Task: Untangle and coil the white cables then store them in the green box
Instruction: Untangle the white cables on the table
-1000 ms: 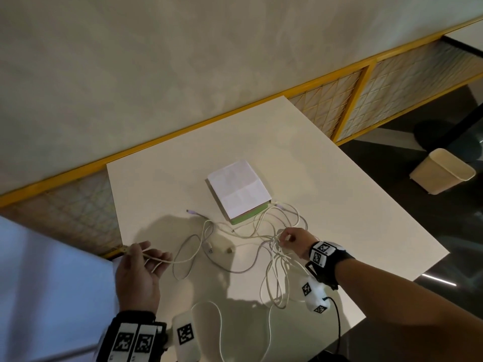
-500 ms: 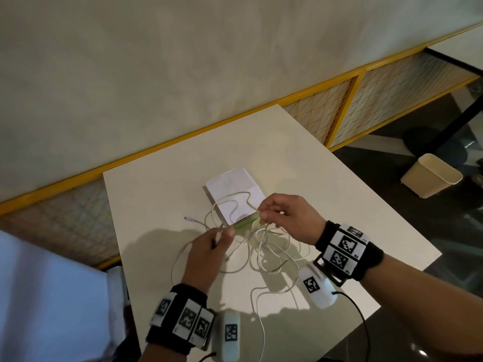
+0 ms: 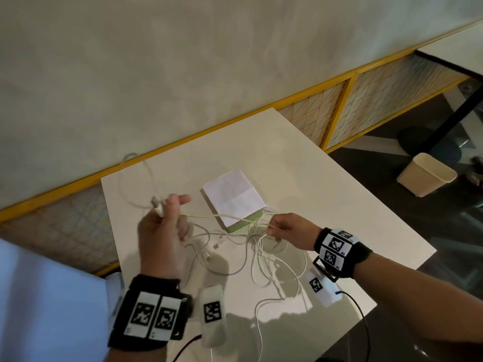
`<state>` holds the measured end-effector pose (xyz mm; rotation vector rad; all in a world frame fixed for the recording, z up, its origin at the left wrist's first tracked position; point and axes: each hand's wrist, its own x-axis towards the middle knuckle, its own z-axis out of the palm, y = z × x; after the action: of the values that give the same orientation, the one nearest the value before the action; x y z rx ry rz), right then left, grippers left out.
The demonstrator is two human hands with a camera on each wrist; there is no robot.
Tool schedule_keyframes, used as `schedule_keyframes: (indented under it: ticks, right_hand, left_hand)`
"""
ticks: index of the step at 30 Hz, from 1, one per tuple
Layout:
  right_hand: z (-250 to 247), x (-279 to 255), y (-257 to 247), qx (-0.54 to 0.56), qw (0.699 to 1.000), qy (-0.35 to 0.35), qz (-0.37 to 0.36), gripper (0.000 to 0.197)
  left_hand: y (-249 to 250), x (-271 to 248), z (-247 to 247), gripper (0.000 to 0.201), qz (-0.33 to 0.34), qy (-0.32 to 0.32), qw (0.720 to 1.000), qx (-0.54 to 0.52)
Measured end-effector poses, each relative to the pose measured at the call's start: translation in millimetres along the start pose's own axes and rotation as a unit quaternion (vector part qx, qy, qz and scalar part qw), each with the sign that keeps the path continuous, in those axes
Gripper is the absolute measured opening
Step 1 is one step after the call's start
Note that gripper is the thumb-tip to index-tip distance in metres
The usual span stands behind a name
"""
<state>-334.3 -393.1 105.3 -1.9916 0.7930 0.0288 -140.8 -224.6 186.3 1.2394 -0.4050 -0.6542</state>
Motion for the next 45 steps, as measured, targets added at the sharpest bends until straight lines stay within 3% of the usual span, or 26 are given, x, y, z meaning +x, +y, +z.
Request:
schedule_keyframes:
  ticks: [4,7,9,12,16,18,23,28,32,35,37,40,45]
  right_hand:
    - [-2.0,-7.6,11.4,0.081,0.99,0.118,-0.013,0.023]
    - [-7.7,-18.7,-3.5,0.133,0.951,0.268,-0.081,0.021]
    - [-13.4,-26.4,-4.8,0.133,0.935,0.309,-0.113,0.027]
    - [-16.9,-30.3,21.0,0.013,0.968,0.232,-0.094,0.033]
    - [-17.9,-34.7,79.3,-0.118,0.986,0.114,0.023,0.042]
    - [-22.0,-40.9,103.3,-0.143,0.983,0.088,0.077,0.044]
    - [-39.0,-52.4,136.4,-0.073,0.97,0.157,0.17,0.043]
    - [-39.2,-50.1,154.1,-0.194,0.952,0.051,0.231,0.042]
    - [-56.1,-55.0,187.4,-0.253,0.924,-0.008,0.287,0.039]
    - [-70.2,-58.7,197.2,-0.327,0.892,-0.048,0.308,0.014]
    - [-80.2,-53.2,193.6,-0.332,0.886,-0.034,0.32,0.027]
    - [-87.9,-16.0,178.3,-0.281,0.91,0.037,0.302,0.045]
    - [-54.2,77.5,135.3,-0.201,0.963,0.042,0.174,0.039]
  left_hand:
    - [4.3,2.0,-29.7,0.026,0.008,0.024,0.999,-0.046]
    - [-2.6,-5.6,-40.6,0.026,-0.008,0.032,0.998,-0.058]
    - [-6.9,-11.2,-45.8,0.026,-0.019,0.053,0.997,-0.059]
    - [-10.0,-13.9,-57.6,0.027,-0.034,0.098,0.993,-0.065]
    - [-27.9,-14.9,-75.9,0.026,-0.077,0.13,0.988,-0.042]
    - [-39.6,-17.1,-88.3,0.027,-0.098,0.161,0.981,-0.046]
    - [-56.2,-18.3,-116.8,0.042,-0.155,0.189,0.968,-0.055]
    - [-89.4,-32.6,-111.6,0.029,-0.261,0.197,0.945,0.027]
    - [-105.8,-47.4,-119.8,0.029,-0.301,0.223,0.927,0.015]
    - [-104.8,-58.4,-124.3,0.041,-0.302,0.251,0.919,-0.033]
    - [-102.8,-62.6,-127.1,0.043,-0.295,0.269,0.912,-0.092]
    - [-104.9,-67.4,-128.0,0.035,-0.288,0.298,0.897,-0.154]
    - [-113.6,-68.6,-111.8,0.022,-0.252,0.325,0.888,-0.204]
